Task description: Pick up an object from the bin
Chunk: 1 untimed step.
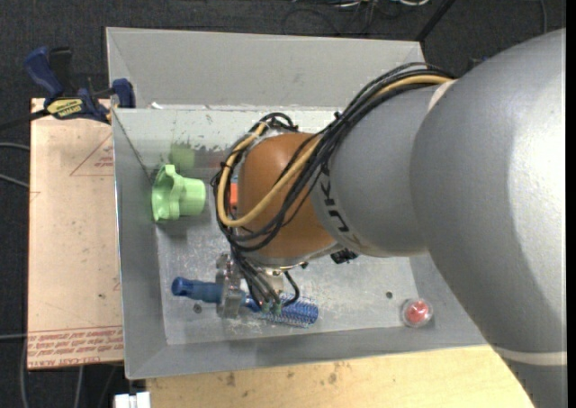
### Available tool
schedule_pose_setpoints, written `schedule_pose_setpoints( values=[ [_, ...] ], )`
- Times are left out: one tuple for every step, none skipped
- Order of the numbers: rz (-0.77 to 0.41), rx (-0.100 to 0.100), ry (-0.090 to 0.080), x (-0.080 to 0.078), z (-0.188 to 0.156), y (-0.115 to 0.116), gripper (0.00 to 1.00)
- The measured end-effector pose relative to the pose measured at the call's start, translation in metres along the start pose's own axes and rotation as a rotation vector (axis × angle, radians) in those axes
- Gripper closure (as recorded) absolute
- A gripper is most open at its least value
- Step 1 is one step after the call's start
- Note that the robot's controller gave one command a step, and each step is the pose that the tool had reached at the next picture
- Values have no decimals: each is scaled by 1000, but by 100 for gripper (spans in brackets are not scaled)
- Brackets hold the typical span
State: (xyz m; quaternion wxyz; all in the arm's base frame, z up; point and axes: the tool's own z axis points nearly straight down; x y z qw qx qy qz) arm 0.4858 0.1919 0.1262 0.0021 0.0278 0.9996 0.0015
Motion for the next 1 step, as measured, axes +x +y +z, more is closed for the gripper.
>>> schedule_pose_setpoints(
  values=[
    [-2, 0, 0, -1, -40, 1, 100]
  ],
)
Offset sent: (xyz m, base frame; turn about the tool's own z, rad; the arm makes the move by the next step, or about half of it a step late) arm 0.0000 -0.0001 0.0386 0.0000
